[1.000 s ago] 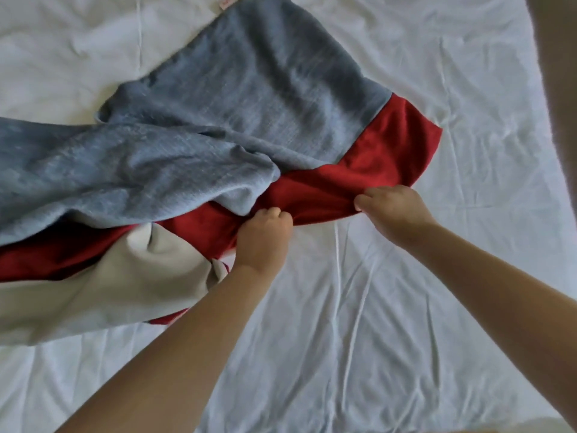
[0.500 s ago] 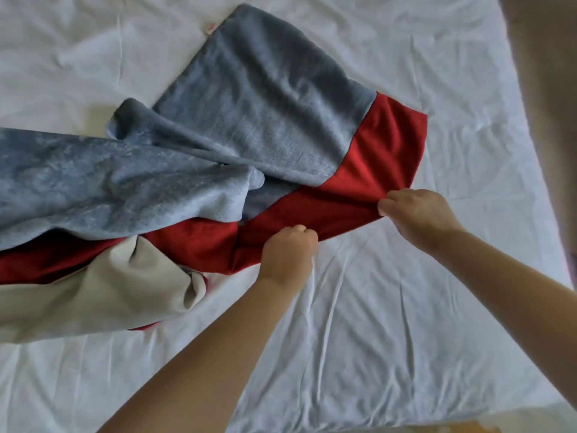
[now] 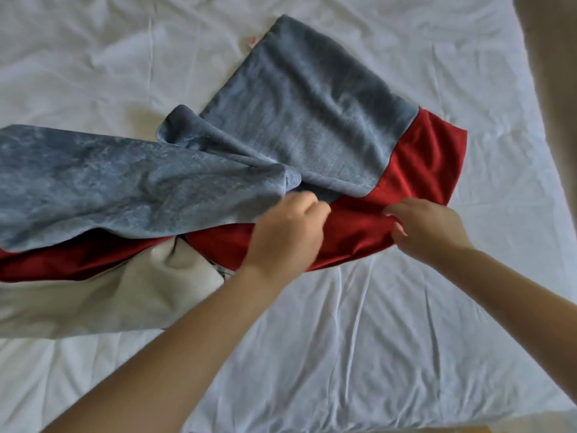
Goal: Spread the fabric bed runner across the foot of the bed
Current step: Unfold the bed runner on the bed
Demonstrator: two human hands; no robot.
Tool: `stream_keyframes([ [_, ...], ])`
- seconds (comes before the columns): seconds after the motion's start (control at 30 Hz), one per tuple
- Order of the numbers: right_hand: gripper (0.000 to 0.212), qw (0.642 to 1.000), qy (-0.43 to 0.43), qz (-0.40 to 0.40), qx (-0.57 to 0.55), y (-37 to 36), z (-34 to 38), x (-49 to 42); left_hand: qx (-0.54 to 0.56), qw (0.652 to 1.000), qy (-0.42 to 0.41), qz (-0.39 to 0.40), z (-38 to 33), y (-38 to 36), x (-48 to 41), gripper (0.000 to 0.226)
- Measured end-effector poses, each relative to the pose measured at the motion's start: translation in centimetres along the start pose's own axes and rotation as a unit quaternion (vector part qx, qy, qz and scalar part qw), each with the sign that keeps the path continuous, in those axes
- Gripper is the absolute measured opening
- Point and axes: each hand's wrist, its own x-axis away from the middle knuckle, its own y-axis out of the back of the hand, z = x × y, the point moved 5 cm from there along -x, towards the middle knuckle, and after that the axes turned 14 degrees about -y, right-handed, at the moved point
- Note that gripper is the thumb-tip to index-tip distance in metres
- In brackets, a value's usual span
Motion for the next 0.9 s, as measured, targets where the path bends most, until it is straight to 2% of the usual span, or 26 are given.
stream_keyframes([
  [0.07, 0.03, 0.996, 0.028, -0.035, -0.082, 1.5, 3.6, 0.2, -0.012, 0.998, 0.003, -0.066, 3.0, 3.2, 0.2, 0.03],
  [0.17, 0.036, 0.973, 0.01, -0.069, -0.221, 3.3, 9.4, -0.7, -0.024, 0.996, 0.088, 0.012, 8.7, 4.8, 1.4, 0.057],
  [0.23, 0.049, 0.953, -0.024, -0.033, -0.3, 3.6, 13.4, -1.7, -0.018, 0.987, 0.146, 0.071, 11.2, 4.7, 2.9, 0.052],
  [0.27, 0.052, 0.947, -0.035, -0.007, -0.318, 3.4, 15.4, -2.1, -0.028, 0.985, 0.147, 0.086, 11.6, 4.5, 3.6, 0.045],
  [0.3, 0.05, 0.948, -0.037, 0.017, -0.317, 3.0, 17.3, -2.4, -0.043, 0.986, 0.133, 0.093, 11.5, 4.4, 4.1, 0.041],
  [0.4, 0.021, 0.969, -0.016, 0.095, -0.228, 1.4, 21.8, -1.5, -0.071, 0.983, 0.122, 0.121, 11.0, 3.7, 5.7, 0.034],
  [0.5, 0.019, 0.977, 0.029, 0.156, -0.144, 0.1, 23.5, 1.0, -0.073, 0.977, 0.111, 0.169, 9.4, 3.3, 8.3, 0.025],
  [0.53, 0.02, 0.978, 0.046, 0.163, -0.121, -0.1, 23.7, 1.9, -0.072, 0.975, 0.107, 0.181, 8.6, 3.3, 9.6, 0.028],
  [0.6, 0.022, 0.978, 0.07, 0.174, -0.094, -0.5, 23.7, 3.3, -0.062, 0.977, 0.097, 0.18, 7.6, 3.3, 11.6, 0.035],
  [0.67, 0.024, 0.976, 0.086, 0.183, -0.079, -0.6, 23.7, 4.0, -0.011, 0.983, 0.069, 0.17, 7.5, 3.3, 12.8, 0.032],
  [0.8, 0.025, 0.979, 0.053, 0.187, -0.059, 0.5, 23.7, 3.0, 0.12, 0.981, 0.062, 0.14, 9.9, 5.3, 12.7, 0.033],
  [0.9, 0.035, 0.992, 0.046, 0.112, -0.02, 2.9, 25.0, 0.9, 0.048, 0.997, 0.027, 0.051, 13.7, 8.9, 11.1, 0.032],
])
